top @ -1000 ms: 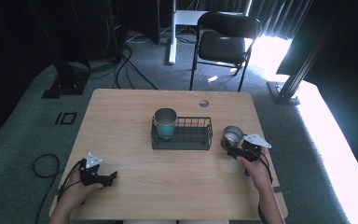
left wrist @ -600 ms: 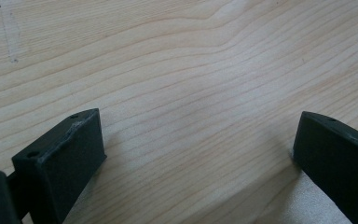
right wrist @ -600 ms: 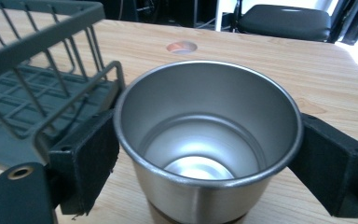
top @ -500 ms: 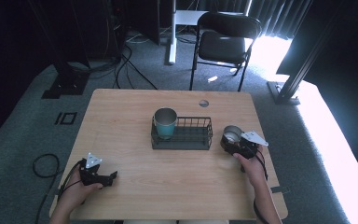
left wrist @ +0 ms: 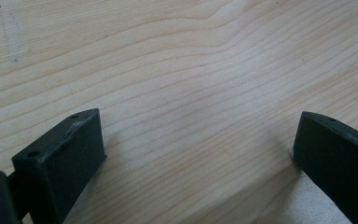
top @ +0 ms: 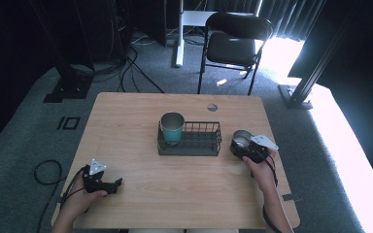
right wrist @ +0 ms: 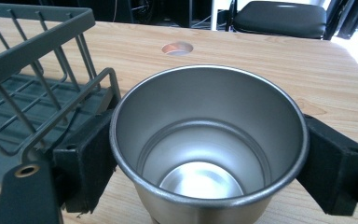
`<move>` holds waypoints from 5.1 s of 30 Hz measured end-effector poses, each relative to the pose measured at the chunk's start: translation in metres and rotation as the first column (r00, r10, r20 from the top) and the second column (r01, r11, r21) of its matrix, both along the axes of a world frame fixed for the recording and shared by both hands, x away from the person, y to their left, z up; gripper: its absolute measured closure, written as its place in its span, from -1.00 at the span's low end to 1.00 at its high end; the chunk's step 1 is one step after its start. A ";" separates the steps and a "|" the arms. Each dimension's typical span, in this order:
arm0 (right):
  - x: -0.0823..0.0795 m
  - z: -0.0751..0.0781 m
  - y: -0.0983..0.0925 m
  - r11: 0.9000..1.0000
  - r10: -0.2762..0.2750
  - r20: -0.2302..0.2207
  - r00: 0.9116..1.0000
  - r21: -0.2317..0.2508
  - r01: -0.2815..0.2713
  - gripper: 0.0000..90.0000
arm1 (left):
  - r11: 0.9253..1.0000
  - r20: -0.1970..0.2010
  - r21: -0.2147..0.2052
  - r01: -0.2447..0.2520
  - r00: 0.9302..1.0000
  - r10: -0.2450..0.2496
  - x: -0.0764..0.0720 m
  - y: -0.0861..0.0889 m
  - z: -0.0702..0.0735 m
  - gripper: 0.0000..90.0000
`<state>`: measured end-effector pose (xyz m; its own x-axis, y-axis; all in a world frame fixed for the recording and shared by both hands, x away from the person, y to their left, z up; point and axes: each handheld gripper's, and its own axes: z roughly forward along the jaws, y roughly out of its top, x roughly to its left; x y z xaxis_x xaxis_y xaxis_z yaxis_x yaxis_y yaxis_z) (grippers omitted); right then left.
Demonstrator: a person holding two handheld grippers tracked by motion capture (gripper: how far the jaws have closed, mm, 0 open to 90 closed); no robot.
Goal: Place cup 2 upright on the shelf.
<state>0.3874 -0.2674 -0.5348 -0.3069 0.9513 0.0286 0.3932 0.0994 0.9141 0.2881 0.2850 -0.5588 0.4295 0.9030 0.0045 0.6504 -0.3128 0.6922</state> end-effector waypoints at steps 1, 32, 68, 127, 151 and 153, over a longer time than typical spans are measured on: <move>0.000 0.000 0.000 1.000 0.003 -0.004 1.000 -0.002 -0.003 -0.68 | 1.000 0.000 0.000 0.000 1.000 0.000 0.000 0.000 0.000 -0.94; -0.002 0.047 -0.008 1.000 0.002 0.010 1.000 0.010 -0.002 -0.68 | 1.000 0.000 0.001 0.000 1.000 0.000 0.000 0.000 0.000 -0.94; 0.006 0.118 0.041 0.994 0.103 0.086 0.991 0.016 -0.104 -0.68 | 1.000 0.001 0.001 0.000 1.000 0.000 0.000 0.000 0.000 -0.94; 0.030 0.062 0.138 0.978 0.209 -0.036 0.977 0.000 -0.209 -0.68 | 1.000 0.001 0.000 0.000 1.000 0.000 0.000 0.000 0.000 -0.94; 0.021 0.057 0.131 0.967 0.253 -0.081 0.964 -0.012 -0.254 -0.73 | 1.000 0.000 0.000 0.000 1.000 0.000 0.000 0.000 0.000 -0.94; 0.019 0.058 0.128 0.966 0.258 -0.079 0.963 -0.005 -0.259 -0.73 | 1.000 0.001 0.000 0.000 1.000 0.000 0.000 0.000 0.000 -0.94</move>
<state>0.4060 -0.1391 -0.4763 -0.5399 0.8404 0.0483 0.4212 0.2200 0.8799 0.2881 0.2850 -0.5588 0.4294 0.9031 0.0050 0.6501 -0.3129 0.6924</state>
